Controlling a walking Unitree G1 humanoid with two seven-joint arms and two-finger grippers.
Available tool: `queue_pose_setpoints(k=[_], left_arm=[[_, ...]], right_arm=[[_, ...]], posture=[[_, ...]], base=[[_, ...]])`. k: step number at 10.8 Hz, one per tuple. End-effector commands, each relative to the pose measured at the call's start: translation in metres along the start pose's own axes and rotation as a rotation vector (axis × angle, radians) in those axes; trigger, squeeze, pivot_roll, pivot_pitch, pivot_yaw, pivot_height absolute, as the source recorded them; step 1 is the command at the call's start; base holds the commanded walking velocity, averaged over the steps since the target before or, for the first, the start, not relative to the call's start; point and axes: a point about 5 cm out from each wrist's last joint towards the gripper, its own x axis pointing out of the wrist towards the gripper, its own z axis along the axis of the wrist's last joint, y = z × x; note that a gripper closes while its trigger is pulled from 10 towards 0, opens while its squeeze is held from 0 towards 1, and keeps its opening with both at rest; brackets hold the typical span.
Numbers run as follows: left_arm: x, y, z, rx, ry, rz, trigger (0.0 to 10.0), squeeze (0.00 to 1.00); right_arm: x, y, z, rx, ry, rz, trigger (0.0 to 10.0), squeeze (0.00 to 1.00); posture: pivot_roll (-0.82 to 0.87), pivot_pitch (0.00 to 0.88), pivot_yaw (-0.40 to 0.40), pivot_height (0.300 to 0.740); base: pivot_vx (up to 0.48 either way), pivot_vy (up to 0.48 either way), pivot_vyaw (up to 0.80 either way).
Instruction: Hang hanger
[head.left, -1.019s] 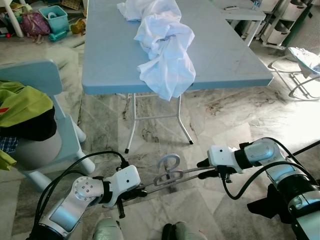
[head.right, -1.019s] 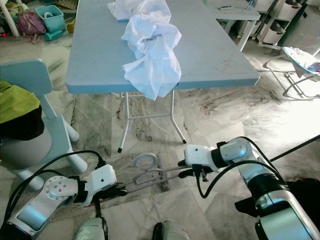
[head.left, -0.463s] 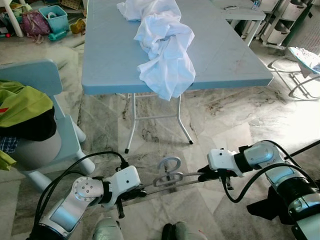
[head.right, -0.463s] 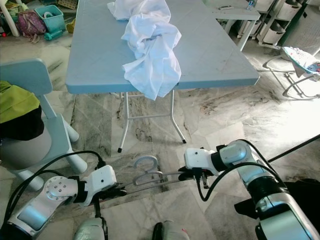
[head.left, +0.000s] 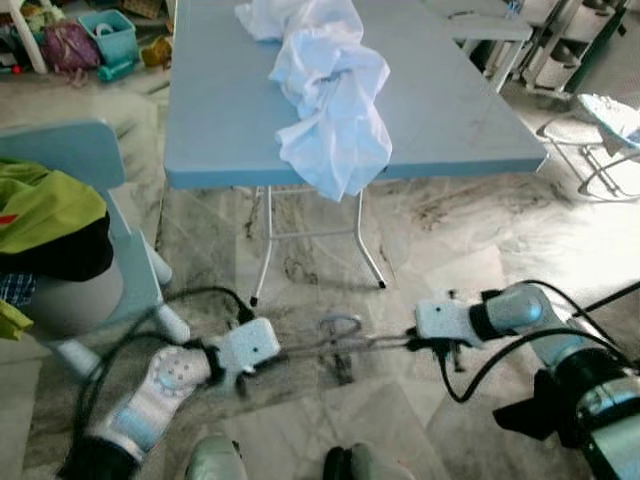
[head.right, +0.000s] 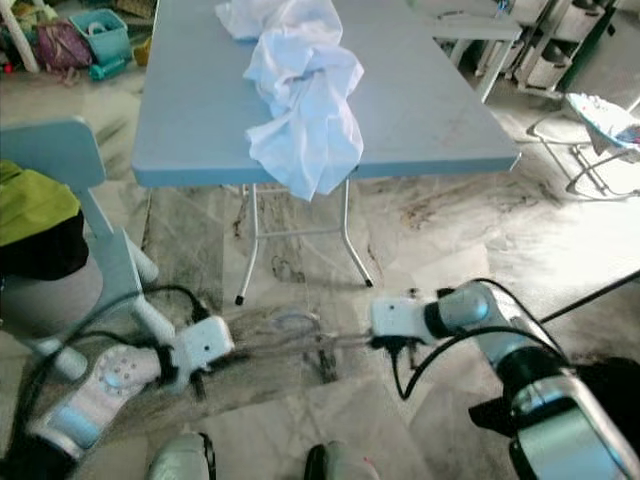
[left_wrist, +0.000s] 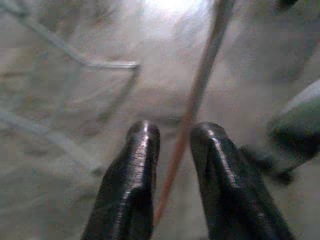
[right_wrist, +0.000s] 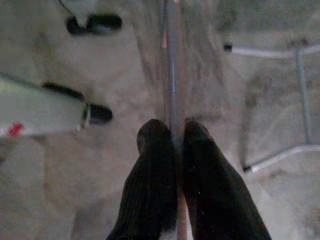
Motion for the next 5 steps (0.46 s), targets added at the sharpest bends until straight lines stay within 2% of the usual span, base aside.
queue_pose_setpoints(k=[1, 2, 3, 4, 5], left_arm=[[-0.004, 0.006, -0.009, 0.078, 0.040, 0.057, 10.0, 1.00], [-0.006, 0.007, -0.012, 0.051, 0.025, 0.081, 10.0, 1.00], [-0.008, 0.009, -0.015, -0.070, -0.010, 0.157, 10.0, 1.00], [-0.013, 0.015, -0.024, -0.293, -0.081, 0.402, 10.0, 1.00], [-0.018, 0.020, -0.033, -0.468, -0.124, 0.627, 10.0, 1.00]], right_arm=[[-0.007, 0.001, -0.016, 0.019, 0.089, -0.043, 0.0, 0.00], [-0.008, 0.001, -0.022, 0.049, 0.117, -0.096, 0.0, 0.00], [-0.006, 0.001, -0.028, 0.110, 0.126, -0.168, 0.0, 0.00], [-0.002, 0.011, -0.040, 0.212, 0.132, -0.260, 0.0, 0.00], [0.003, 0.021, -0.048, 0.330, 0.105, -0.341, 0.0, 0.00]], posture=[[0.08, 0.102, -0.111, 0.740], [0.08, 0.101, -0.110, 0.740], [0.08, 0.099, -0.106, 0.740], [0.08, 0.092, -0.106, 0.740], [0.08, 0.089, -0.109, 0.740]], base=[[0.000, 0.000, 0.00], [0.000, 0.000, 0.00], [0.000, 0.000, 0.00], [0.000, 0.000, 0.00], [0.000, 0.000, 0.00]])
